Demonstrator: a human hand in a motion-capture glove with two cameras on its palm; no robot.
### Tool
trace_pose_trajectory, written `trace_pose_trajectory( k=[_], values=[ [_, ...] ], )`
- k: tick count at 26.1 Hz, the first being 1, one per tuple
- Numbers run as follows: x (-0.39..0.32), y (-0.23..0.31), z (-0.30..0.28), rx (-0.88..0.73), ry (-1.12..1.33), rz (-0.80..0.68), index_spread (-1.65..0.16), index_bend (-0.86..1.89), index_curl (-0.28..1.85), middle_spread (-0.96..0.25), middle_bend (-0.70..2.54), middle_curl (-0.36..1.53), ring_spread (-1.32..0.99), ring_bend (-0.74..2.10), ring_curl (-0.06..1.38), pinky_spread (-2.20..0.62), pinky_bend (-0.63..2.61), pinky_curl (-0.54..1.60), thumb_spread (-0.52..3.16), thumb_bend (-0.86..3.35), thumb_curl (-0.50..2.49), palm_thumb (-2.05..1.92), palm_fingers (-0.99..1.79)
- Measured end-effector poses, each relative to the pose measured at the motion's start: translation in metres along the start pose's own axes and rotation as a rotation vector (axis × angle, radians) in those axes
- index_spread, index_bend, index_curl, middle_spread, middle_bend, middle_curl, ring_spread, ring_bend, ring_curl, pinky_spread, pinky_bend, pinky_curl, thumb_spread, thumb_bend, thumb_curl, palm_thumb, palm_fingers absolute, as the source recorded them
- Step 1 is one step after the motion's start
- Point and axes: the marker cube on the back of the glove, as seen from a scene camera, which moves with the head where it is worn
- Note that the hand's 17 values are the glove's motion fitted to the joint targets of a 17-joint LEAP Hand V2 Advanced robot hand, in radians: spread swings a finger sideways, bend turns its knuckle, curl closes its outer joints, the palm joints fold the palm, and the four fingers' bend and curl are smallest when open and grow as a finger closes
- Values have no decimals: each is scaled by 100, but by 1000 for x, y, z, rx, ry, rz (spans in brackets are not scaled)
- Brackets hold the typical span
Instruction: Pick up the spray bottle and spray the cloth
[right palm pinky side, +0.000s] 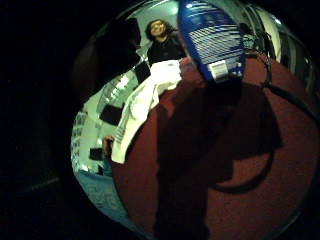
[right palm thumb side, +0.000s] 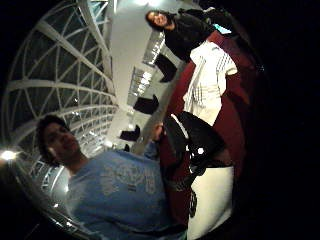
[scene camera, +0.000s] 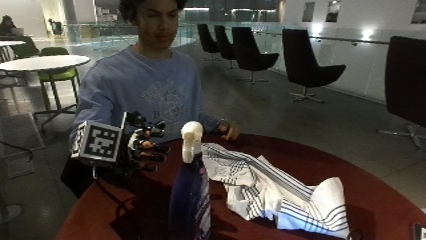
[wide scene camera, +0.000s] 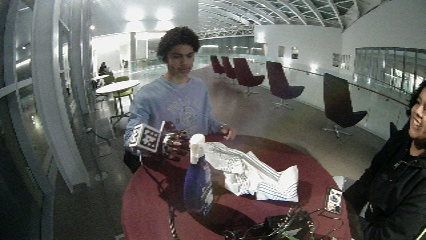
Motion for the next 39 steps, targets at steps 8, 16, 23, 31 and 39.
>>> trace_pose_trajectory(
  k=[8, 16, 23, 31, 39],
  values=[
    [15, -15, -6, 142, -30, 89, -36, 7, 21, -4, 36, 36, 3, 41, 33, 24, 29, 30, 112, 9, 27, 60, 57],
    [49, -62, 2, 173, 57, 221, -36, 5, 19, -2, 34, 37, 5, 40, 34, 24, 38, 34, 108, 2, 27, 60, 45],
    [80, -111, 6, 196, 122, 305, -38, 6, 16, 1, 29, 36, 8, 31, 32, 24, 53, 38, 103, -3, 27, 56, 25],
    [98, -133, 23, 258, 137, 309, -40, 5, 13, 3, 28, 36, 10, 33, 30, 27, 60, 39, 95, -5, 27, 48, 19],
    [110, -139, 29, 318, 144, 270, -40, 4, 9, 5, 26, 36, 13, 43, 33, 31, 66, 40, 89, -3, 28, 48, 13]
  ],
)
